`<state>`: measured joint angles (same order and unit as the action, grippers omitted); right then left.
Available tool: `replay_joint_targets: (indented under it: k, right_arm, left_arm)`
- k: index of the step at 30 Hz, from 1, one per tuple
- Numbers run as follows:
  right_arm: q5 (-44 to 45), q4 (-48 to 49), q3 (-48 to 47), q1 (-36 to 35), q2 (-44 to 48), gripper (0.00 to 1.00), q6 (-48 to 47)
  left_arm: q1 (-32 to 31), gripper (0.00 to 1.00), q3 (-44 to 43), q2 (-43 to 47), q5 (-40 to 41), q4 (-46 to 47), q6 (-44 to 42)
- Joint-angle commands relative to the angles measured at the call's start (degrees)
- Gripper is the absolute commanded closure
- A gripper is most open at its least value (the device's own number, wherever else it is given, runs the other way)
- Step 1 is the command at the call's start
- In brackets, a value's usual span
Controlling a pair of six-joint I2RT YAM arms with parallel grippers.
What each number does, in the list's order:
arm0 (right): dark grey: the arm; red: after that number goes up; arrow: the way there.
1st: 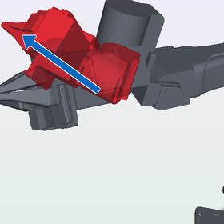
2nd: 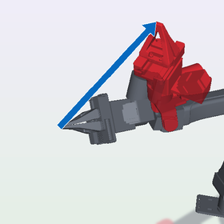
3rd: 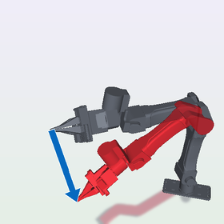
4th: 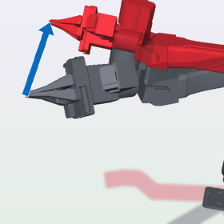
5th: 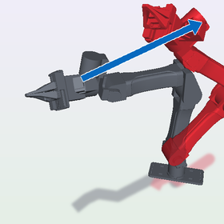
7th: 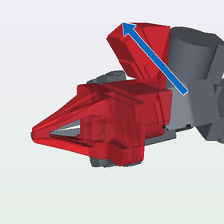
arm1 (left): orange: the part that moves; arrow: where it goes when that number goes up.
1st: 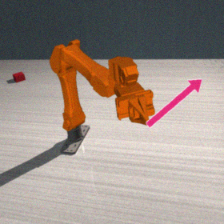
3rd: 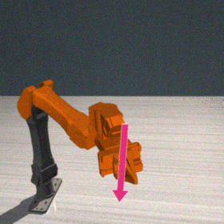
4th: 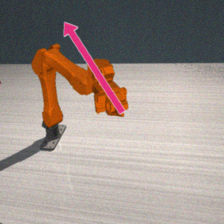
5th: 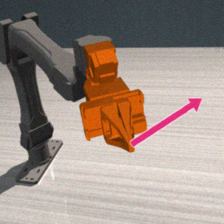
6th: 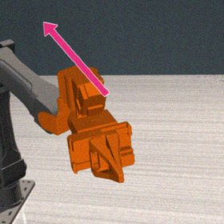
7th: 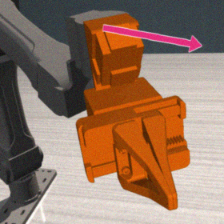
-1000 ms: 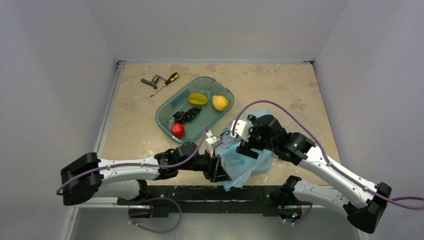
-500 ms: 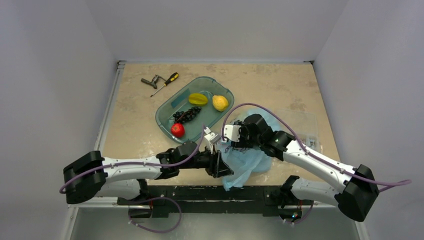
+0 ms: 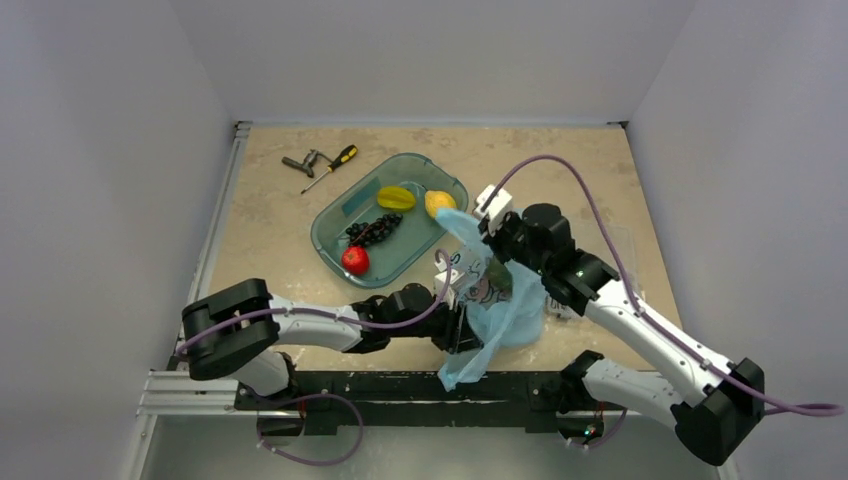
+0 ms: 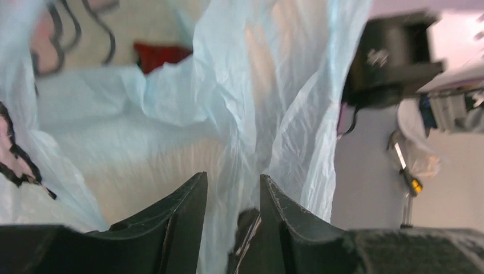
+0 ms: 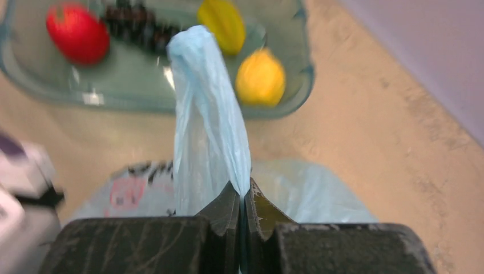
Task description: Take the fake fruits out of the plastic bag
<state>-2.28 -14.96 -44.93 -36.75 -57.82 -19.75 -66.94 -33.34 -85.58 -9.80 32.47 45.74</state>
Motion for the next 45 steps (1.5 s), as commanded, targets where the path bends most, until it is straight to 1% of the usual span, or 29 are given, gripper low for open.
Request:
replay_joint_targets:
  k: [1,4,7,9,11,13,15,17,18,21,23,26,28,31,33,35,37,39,42,43,45]
  right_arm:
    - [11.09,11.16,-9.67,0.2,1.96,1.0,16.91]
    - [12.61,8.92,-13.62,0.35,0.01,1.0,18.19]
    - [18.32,7.61,-16.88,1.14,-2.77,1.0,22.96]
    - [19.45,8.42,-17.32,1.97,-3.77,1.0,25.13]
    - [19.27,8.31,-17.73,4.06,-4.37,1.0,30.65]
    - [18.23,5.76,-17.49,9.14,-4.48,1.0,38.52]
    - [12.28,5.18,-14.57,17.73,-4.18,1.0,46.27]
    - [0.85,7.37,-11.98,25.34,-5.64,1.0,50.89]
    - [-3.19,6.99,-12.41,27.69,-7.51,1.0,51.7]
    - [-9.79,3.78,-17.7,29.01,-13.97,1.0,47.03]
    - [-12.5,1.86,-20.59,29.04,-15.95,1.0,42.64]
    - [-13.53,-1.74,-23.05,29.03,-15.76,1.0,39.54]
    - [-14.27,-5.05,-24.58,29.02,-15.36,1.0,38.09]
    - [-13.27,-8.8,-25.43,28.94,-13.31,1.0,37.34]
    - [-14.82,-10.71,-25.88,28.93,-12.42,1.0,37.55]
    - [-15.99,-12.98,-26.87,28.89,-12.15,1.0,37.86]
    - [-16.55,-14.68,-28.09,28.93,-11.95,1.0,38.24]
    - [-16.68,-15.09,-28.78,28.94,-11.56,1.0,38.57]
    - [-17.39,-15.43,-29.3,28.94,-11.64,1.0,39.61]
    - [-18.01,-15.33,-29.34,28.93,-11.83,1.0,39.66]
    - [-19.28,-14.96,-29.32,28.93,-12.04,1.0,39.75]
  left_arm:
    - [-1.75,0.62,0.16,-0.61,-2.23,-4.96,-1.83]
    - [-2.26,0.62,0.48,-0.16,-2.15,-4.95,-1.89]
    - [-2.69,0.61,1.53,0.55,-0.99,-3.44,-2.06]
    - [-2.84,0.59,2.23,1.17,0.12,-1.92,-1.88]
    - [-2.84,0.58,2.13,1.85,1.36,-2.14,-1.96]
    - [-2.8,0.57,1.58,2.86,2.8,-3.4,-2.48]
    - [-2.85,0.55,0.94,3.86,3.95,-4.28,-3.34]
    - [-2.85,0.54,-0.47,3.8,4.55,-5.27,-4.36]
    - [-2.85,0.54,-1.33,3.44,4.62,-5.42,-4.95]
    - [-2.79,0.54,-4.75,1.04,4.09,-5.57,-6.55]
    - [-2.64,0.52,-7.54,0.87,3.82,-7.4,-8.61]
    - [-1.23,0.46,-12.8,4.4,4.74,-14.63,-13.97]
    - [0.88,0.4,-16.13,7.21,3.97,-19.96,-16.05]
    - [4.19,0.34,-22.11,10.21,5.86,-30.13,-18.96]
    - [4.89,0.3,-25.56,10.17,7.2,-33.5,-23.55]
    - [4.95,0.3,-29.56,8.27,10.36,-37.95,-28.54]
    - [4.75,0.29,-31.66,6.23,14.67,-37.71,-33.35]
    - [4.02,0.29,-30.83,4.45,20.75,-32.65,-38.14]
    - [2.82,0.22,-30.26,1.48,28.04,-26.78,-44.34]
    - [2.32,0.21,-31.09,0.19,30.46,-26.68,-46.86]
    - [2.16,0.2,-33.36,-2.68,34.11,-27.57,-48.1]
